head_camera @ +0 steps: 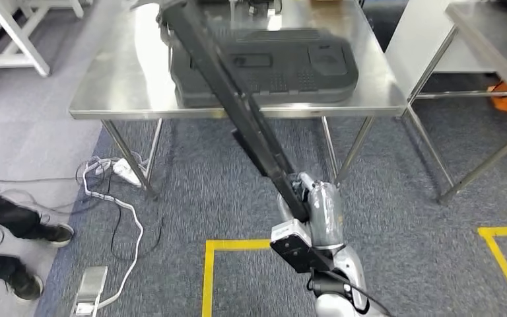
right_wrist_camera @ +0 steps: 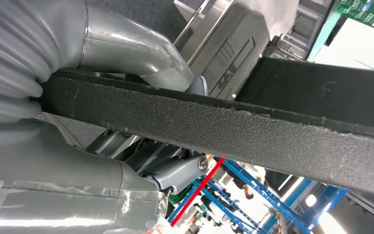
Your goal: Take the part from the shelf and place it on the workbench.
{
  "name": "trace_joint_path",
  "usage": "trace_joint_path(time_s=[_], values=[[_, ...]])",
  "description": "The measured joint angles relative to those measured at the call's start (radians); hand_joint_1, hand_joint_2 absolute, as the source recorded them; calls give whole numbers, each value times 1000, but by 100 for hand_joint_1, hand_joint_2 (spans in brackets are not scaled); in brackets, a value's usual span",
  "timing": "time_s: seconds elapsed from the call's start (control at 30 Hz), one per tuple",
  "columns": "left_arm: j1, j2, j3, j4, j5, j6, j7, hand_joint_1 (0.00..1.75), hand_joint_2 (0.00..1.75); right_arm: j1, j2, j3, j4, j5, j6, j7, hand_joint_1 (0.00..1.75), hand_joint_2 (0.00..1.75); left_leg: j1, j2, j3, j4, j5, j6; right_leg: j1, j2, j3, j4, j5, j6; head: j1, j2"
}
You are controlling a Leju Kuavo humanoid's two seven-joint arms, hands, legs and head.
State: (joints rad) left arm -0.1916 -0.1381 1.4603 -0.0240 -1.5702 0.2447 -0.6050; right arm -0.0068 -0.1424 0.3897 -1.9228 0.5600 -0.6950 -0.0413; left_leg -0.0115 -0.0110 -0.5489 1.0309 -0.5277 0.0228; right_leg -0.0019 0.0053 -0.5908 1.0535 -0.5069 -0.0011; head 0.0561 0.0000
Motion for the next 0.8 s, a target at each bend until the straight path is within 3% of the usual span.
trace_joint_path(time_s=[0.07, 0.13, 0.23, 0.3, 0.33, 0.4, 0.43, 0.47, 0.57, 0.63, 0.67, 0.73, 0.77, 0.8], values=[[0, 0, 0, 0, 0, 0, 0, 0, 175, -1, 0, -2, 0, -4, 0, 0, 175, 175, 0, 0, 2, 0, -5, -10, -3, 1, 6, -11, -2, -7, 0, 0], [-1, 0, 0, 0, 0, 0, 0, 0, 175, -2, 1, -3, 0, -8, 0, 0, 175, 175, 0, 1, -9, 39, -30, -23, -10, -2, 17, -22, -3, -15, -6, 0], [1, 0, 0, 0, 0, -1, -1, 0, 175, -5, 2, -3, 0, -14, 0, 0, 175, 175, 10, 3, -103, 215, -99, -41, -13, -7, 32, -27, -10, -21, -15, 0], [3, 0, 0, 0, 0, -1, -1, 0, 175, -6, 2, -3, 0, -15, 0, 0, 175, 175, 17, 3, -151, 277, -93, -46, -14, -7, 41, -27, -19, -20, -15, 0], [4, 0, 0, 0, 0, -1, -1, 0, 175, -6, 2, -3, 0, -15, 0, 0, 175, 175, 19, 3, -148, 251, -60, -46, -14, -7, 49, -26, -25, -18, -15, 0], [4, 0, 0, 0, 0, -1, -1, 0, 175, -6, 2, -3, 0, -16, 0, 0, 175, 175, 20, 3, -106, 129, 25, -41, -16, -7, 69, -27, -38, -13, -16, 0], [4, 0, 0, 0, 0, -1, -1, 0, 175, -7, 2, -3, 0, -16, 0, 0, 175, 175, 17, 3, -85, 72, 54, -38, -15, -6, 77, -28, -45, -9, -17, 0], [4, 0, 0, 0, 0, -2, -2, 0, 175, -8, 2, -3, 0, -16, 0, 0, 175, 175, 14, 3, -71, 36, 62, -33, -15, -6, 80, -29, -50, -5, -17, 0], [4, 0, 0, 0, 0, -2, -3, 0, 175, -11, 2, -3, 0, -16, 0, 0, 175, 175, 11, 4, -58, 2, 45, -16, -14, -6, 82, -29, -53, 9, -18, 0], [5, 0, 1, 0, 0, -1, -4, 0, 175, -13, 1, -3, 0, -16, 0, 0, 175, 175, 15, 3, -40, -13, 41, -4, -15, -6, 73, 8, -66, 19, -16, 0], [4, 0, 1, 0, 0, -1, -4, 0, 175, -15, 1, -3, 0, -16, 0, -1, 175, 175, 16, 3, -30, -18, 39, 2, -16, -6, 51, 52, -85, 22, -13, 0], [3, 0, 1, 0, 0, 0, -5, 0, 175, -16, 2, -3, 0, -15, 0, 0, 175, 175, 14, 4, -19, -20, 31, 10, -16, -6, -23, 173, -126, 26, -8, 0], [3, 0, 1, 0, 0, 0, -5, 0, 175, -15, 2, -3, 0, -15, 0, 0, 175, 175, 14, 3, -13, -20, 26, 13, -16, -6, -60, 221, -136, 27, -7, 0], [3, 0, 1, 0, 0, 0, -5, 0, 175, -12, 2, -3, 0, -14, 0, 1, 175, 175, 13, 3, -5, -20, 19, 13, -16, -6, -84, 239, -126, 28, -6, 0]])
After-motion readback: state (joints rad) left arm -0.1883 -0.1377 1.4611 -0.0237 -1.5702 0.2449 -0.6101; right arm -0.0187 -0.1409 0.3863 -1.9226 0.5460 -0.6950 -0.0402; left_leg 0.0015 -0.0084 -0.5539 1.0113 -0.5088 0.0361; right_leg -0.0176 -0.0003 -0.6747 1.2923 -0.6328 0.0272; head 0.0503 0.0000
